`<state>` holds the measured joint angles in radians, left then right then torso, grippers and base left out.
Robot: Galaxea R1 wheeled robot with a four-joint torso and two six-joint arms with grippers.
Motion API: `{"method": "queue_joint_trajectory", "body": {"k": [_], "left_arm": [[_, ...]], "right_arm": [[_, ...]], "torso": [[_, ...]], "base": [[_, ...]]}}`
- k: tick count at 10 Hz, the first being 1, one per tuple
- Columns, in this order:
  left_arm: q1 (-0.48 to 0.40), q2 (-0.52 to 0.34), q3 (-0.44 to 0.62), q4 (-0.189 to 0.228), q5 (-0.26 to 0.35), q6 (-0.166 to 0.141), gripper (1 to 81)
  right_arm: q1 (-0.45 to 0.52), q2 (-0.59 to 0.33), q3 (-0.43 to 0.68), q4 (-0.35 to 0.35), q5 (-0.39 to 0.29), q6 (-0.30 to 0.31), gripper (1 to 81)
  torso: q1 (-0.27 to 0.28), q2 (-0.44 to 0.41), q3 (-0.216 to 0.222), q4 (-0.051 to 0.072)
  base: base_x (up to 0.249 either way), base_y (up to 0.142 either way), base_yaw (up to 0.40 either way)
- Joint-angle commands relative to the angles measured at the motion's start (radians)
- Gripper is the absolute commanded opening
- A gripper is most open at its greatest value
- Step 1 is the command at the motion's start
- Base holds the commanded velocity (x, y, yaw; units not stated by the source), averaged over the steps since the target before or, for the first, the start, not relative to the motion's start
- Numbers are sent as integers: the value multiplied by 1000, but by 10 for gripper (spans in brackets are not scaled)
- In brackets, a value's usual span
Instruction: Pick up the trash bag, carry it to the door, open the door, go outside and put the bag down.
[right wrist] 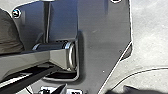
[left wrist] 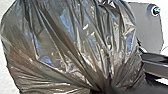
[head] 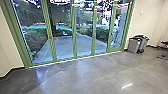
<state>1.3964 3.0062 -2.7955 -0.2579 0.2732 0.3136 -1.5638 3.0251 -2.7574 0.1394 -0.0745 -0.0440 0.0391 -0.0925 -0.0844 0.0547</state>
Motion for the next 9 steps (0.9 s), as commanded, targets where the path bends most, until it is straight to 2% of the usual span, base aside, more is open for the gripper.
{"method": "queue_joint_trajectory", "body": {"k": [1,9], "left_arm": [[-58,-4,-2,0,78,5,10],[-58,-10,-2,-6,78,5,10]], "right_arm": [[35,4,-2,-4,-65,-4,811],[38,7,-2,-4,-65,-4,811]], "torso": [[0,0,0,0],[0,0,0,0]], "base": [[0,0,-285],[0,0,-287]]}}
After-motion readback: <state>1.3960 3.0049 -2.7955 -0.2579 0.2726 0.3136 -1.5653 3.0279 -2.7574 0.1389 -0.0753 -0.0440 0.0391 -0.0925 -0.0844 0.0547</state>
